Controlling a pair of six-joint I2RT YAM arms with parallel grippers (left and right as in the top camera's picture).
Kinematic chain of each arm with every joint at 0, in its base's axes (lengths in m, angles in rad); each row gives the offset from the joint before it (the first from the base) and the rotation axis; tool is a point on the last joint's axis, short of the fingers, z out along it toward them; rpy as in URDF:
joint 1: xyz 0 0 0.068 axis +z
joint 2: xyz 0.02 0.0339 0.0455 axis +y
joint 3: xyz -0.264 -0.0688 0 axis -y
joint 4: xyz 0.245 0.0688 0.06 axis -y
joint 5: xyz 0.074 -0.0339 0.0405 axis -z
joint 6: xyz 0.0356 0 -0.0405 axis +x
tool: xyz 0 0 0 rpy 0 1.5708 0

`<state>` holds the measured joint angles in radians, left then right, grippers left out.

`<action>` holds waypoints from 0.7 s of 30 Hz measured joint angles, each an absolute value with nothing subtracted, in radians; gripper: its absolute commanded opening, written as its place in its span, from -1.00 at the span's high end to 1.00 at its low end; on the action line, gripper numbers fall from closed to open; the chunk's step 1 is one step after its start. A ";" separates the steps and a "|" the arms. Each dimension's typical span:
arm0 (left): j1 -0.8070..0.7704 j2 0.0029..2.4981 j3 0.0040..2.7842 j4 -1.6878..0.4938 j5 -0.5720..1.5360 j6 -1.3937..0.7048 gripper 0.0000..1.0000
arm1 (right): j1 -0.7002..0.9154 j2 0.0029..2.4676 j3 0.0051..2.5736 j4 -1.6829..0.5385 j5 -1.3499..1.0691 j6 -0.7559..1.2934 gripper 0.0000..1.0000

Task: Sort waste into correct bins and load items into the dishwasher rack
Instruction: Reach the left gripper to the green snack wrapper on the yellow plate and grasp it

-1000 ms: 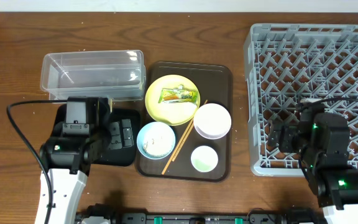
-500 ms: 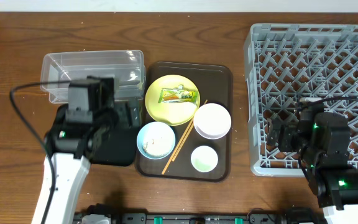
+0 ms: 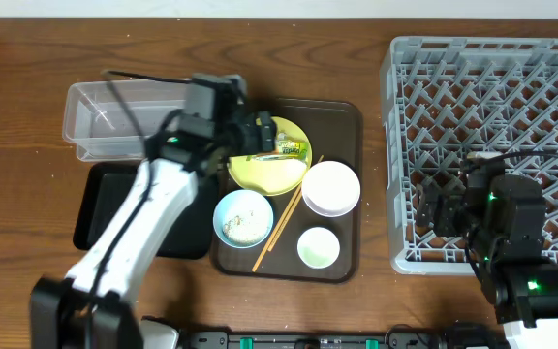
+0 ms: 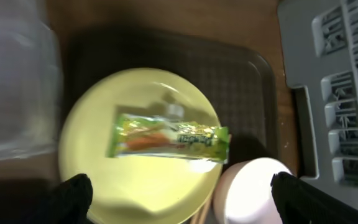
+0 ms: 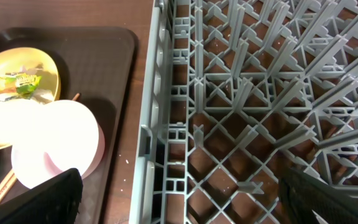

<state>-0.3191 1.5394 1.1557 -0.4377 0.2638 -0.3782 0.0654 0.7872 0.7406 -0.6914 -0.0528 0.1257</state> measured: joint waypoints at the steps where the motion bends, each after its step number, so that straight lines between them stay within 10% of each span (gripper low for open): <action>1: -0.332 1.562 1.156 -0.432 0.264 -0.405 -0.90 | 0.065 0.787 0.741 -0.691 -0.053 0.126 -0.99; 21: -0.396 1.820 1.156 -0.317 0.264 -0.921 -0.84 | 0.066 0.787 0.741 -0.691 -0.053 0.126 -0.99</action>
<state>-0.3962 1.8198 1.1557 -0.3172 0.2642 -0.9207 0.0658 0.7872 0.7406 -0.6914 -0.0528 0.1257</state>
